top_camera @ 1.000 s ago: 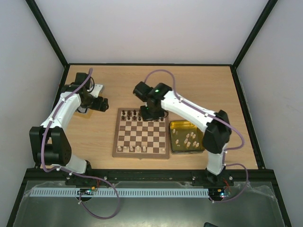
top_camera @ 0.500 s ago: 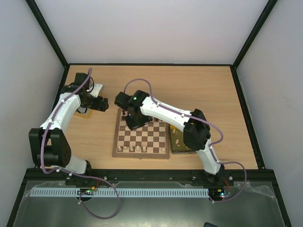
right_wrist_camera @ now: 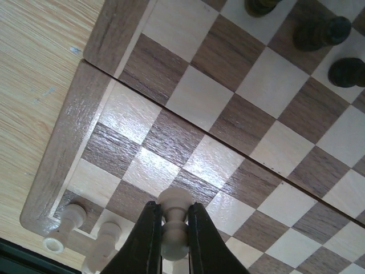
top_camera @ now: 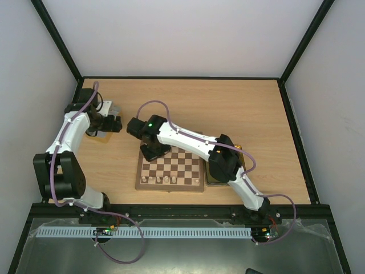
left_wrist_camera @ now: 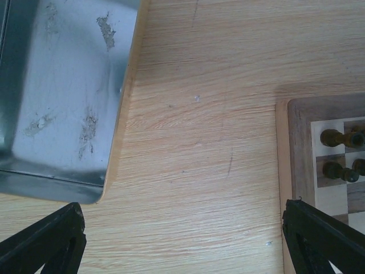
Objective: Set up the chess pieces on the board
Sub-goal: Place the chess piece on the chessboard.
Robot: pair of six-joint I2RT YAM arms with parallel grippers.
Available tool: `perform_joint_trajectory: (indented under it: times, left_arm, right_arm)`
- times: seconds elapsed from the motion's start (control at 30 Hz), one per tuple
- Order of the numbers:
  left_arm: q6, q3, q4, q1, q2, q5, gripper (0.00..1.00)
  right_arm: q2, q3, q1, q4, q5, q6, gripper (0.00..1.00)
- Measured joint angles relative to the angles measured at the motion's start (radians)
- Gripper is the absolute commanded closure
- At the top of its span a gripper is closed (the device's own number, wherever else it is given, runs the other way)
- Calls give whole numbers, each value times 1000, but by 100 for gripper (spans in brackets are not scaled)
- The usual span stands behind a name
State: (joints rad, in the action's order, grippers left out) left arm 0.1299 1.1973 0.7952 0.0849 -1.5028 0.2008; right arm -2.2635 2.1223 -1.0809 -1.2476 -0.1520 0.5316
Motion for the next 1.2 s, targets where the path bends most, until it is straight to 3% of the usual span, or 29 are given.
perform_joint_trajectory:
  times: [0.4, 0.77, 1.2]
  left_arm:
    - [-27, 0, -18, 19, -2, -39, 1]
    - [-81, -19, -54, 183, -2, -101, 1]
    - [-89, -45, -71, 184, 3, -101, 1]
  right_arm:
    - [-26, 24, -36, 1, -18, -6, 98]
    - [-65, 35, -52, 2, -32, -9, 98]
    - [-109, 84, -52, 5, -52, -10, 98]
